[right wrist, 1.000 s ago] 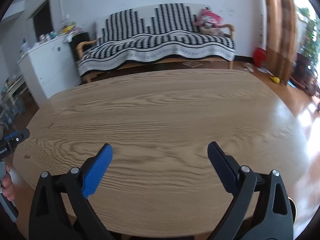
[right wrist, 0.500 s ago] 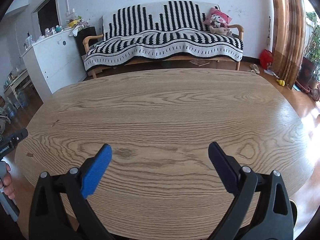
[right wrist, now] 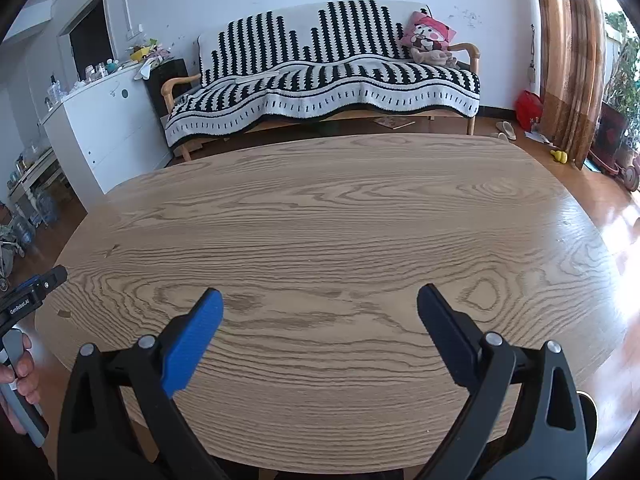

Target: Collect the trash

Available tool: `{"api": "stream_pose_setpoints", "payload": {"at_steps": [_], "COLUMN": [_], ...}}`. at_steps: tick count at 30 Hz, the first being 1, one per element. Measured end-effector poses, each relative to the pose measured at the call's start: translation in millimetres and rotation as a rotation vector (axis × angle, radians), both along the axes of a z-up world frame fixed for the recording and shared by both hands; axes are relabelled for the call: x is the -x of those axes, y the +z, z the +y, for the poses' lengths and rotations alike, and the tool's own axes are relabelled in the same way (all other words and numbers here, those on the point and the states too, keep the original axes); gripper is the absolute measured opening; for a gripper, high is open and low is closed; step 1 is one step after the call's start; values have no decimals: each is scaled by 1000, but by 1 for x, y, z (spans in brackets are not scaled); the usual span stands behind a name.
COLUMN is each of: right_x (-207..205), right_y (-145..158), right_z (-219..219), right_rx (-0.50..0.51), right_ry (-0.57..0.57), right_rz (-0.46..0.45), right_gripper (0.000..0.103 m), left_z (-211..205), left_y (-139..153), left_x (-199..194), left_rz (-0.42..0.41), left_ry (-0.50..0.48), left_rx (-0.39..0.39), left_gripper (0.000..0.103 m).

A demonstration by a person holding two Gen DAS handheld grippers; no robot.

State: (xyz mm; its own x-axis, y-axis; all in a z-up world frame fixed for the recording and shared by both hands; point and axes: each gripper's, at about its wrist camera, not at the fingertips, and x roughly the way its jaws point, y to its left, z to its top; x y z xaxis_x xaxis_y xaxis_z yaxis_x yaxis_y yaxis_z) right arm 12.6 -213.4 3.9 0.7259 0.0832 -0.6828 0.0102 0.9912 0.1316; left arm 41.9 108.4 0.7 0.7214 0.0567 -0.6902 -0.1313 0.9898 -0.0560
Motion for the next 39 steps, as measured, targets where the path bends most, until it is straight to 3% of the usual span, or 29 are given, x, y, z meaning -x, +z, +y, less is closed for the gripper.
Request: {"api": "stream_pose_setpoints", "payload": {"at_steps": [39], "right_x": [12], "right_y": [7], "right_z": [-10], "right_rx": [-20], "right_ry": [-18], "right_rz": [-15], "right_gripper": [95], "left_z": [-26], "left_y": [4], "left_x": [7], "left_rz": [3], "left_ry": [-64], "left_rx": [-13], "left_gripper": [96]}}
